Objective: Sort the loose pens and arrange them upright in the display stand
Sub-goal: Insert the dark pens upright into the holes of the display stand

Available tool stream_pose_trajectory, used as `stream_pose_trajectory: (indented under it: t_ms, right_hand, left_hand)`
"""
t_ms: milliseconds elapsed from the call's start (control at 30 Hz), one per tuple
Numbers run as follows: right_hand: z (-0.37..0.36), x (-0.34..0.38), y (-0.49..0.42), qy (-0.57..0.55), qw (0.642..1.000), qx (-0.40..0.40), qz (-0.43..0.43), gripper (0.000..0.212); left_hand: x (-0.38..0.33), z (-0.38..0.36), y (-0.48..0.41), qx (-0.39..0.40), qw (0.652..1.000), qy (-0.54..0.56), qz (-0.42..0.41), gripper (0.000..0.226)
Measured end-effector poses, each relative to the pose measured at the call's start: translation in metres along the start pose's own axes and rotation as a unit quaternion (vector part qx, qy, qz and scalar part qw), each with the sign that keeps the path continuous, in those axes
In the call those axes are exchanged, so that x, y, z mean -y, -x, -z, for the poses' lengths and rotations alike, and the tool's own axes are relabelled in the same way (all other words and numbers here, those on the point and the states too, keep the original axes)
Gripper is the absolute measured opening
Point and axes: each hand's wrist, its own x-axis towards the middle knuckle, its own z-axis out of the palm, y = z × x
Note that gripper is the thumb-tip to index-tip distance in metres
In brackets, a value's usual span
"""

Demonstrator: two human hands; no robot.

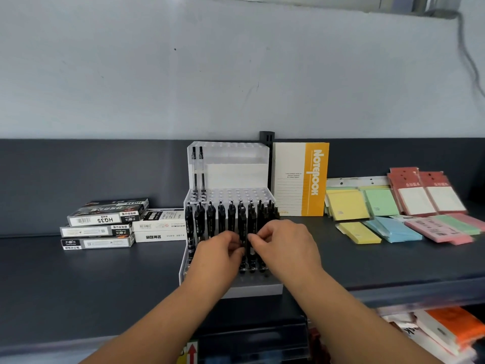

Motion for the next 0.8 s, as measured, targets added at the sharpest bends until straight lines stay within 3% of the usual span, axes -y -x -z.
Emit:
stream_pose_trajectory:
  t_ms: [200, 300, 567, 800]
  right_hand:
    - [0.011, -0.008, -0.004, -0.068, 0.987, -0.122, 0.076, 0.018]
    - [0.009, -0.012, -0.010, -0.066, 0.987, -0.099, 0.106, 0.033]
    - [0.005, -0.002, -0.007, -0.043, 0.983, -0.121, 0.132, 0.038]
    - [-0.009, 0.064, -0.004, -0.039, 0.971, -0.081, 0.222, 0.040]
  left_hand:
    - [-0.007, 0.003, -0.002, -0.044, 0.999, 0.014, 0.007, 0.027]
    - [-0.010, 0.004, -0.001, -0.039, 0.999, -0.004, 0.003, 0.025]
    - [-0.006, 0.009, 0.003, -0.035, 0.999, 0.005, -0.003, 0.024]
    - [0.028, 0.070, 0.012, -0.129, 0.991, -0.010, -0.023, 0.014]
